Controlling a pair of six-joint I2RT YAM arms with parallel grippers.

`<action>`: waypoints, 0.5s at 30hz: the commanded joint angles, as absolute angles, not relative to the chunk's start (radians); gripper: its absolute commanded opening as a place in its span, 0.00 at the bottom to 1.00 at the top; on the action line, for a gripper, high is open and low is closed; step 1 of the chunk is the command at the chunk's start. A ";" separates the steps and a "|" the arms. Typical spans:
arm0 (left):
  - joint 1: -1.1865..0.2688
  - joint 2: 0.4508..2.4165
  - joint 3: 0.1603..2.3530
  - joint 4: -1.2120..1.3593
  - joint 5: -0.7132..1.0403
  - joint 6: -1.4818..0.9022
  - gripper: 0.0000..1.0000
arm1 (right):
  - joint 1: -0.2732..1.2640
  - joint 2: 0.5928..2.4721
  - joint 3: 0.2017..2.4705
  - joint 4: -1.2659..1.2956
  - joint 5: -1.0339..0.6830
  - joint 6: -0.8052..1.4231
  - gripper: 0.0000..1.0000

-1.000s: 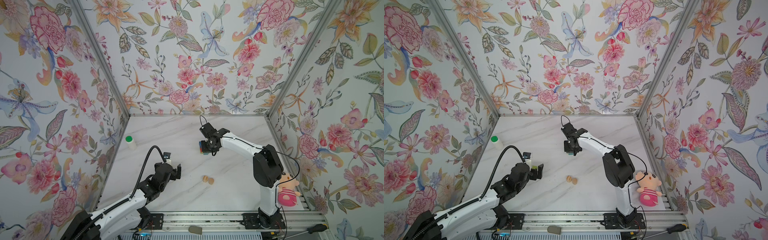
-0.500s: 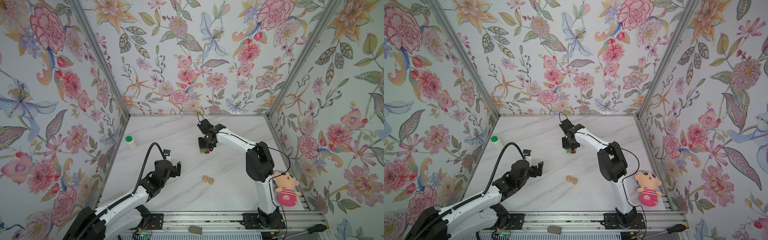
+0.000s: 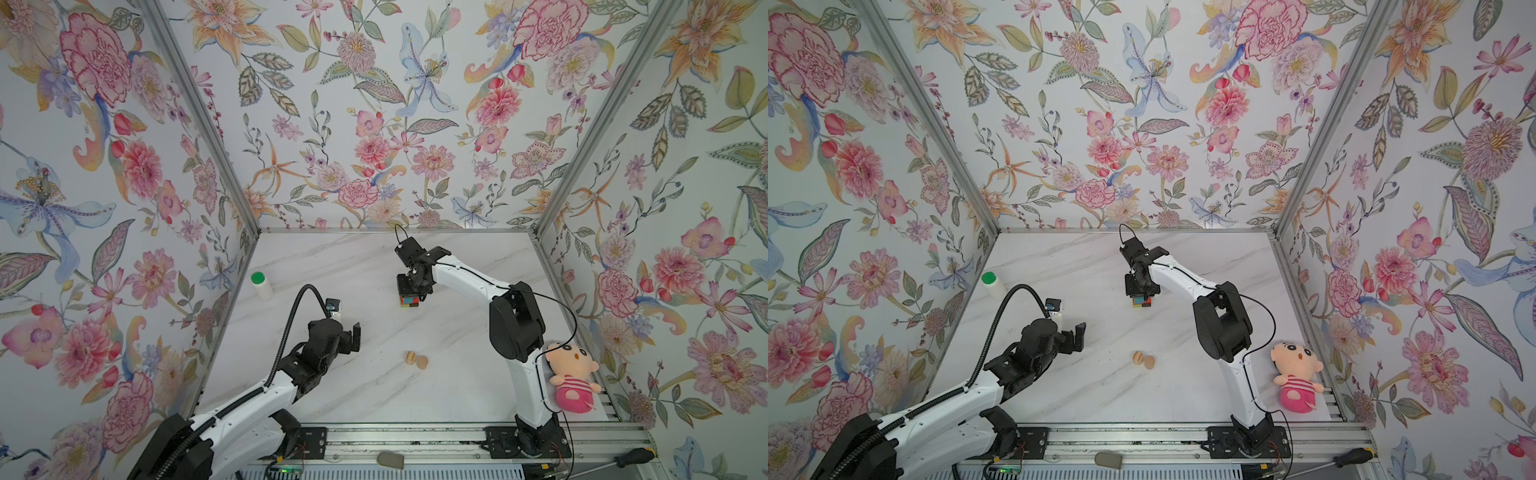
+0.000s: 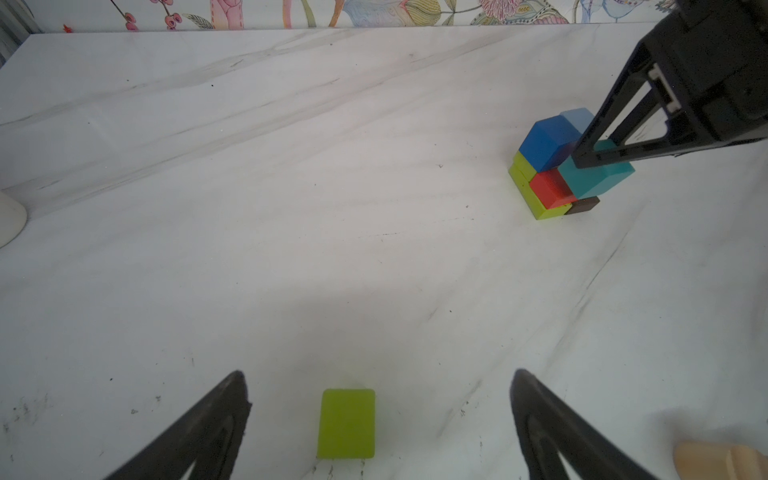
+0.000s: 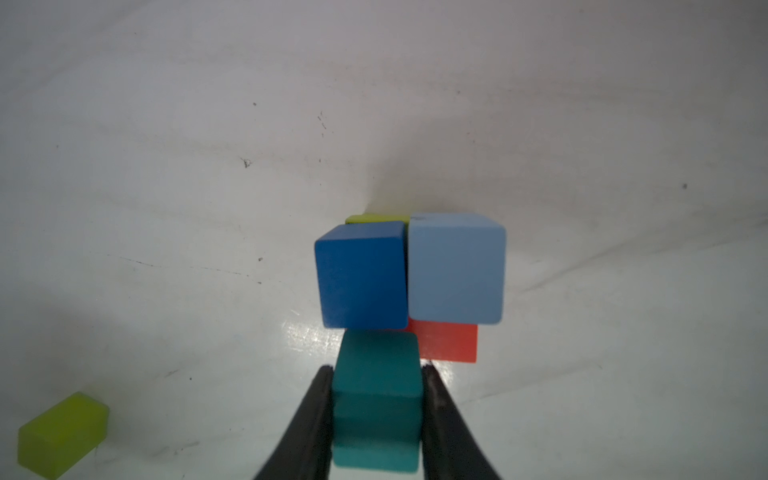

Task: Build the wood block tower
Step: 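Lower the teal cube against the red bar below the blue cube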

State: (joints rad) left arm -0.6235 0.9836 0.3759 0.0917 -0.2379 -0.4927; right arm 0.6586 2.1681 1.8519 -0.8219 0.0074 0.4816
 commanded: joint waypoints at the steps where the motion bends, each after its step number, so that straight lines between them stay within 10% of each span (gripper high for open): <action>1: -0.610 0.981 0.400 0.109 -0.221 -0.477 0.99 | 0.653 2.197 1.888 -0.854 0.000 0.467 0.32; 15: -0.602 0.968 0.394 0.107 -0.216 -0.479 0.99 | 0.653 2.216 1.904 -0.859 -0.002 0.467 0.33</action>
State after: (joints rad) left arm -0.6147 0.9817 0.3759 0.0917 -0.2295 -0.4923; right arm 0.6586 2.1860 1.8702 -0.8280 0.0067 0.4778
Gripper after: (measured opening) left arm 0.993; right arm 0.327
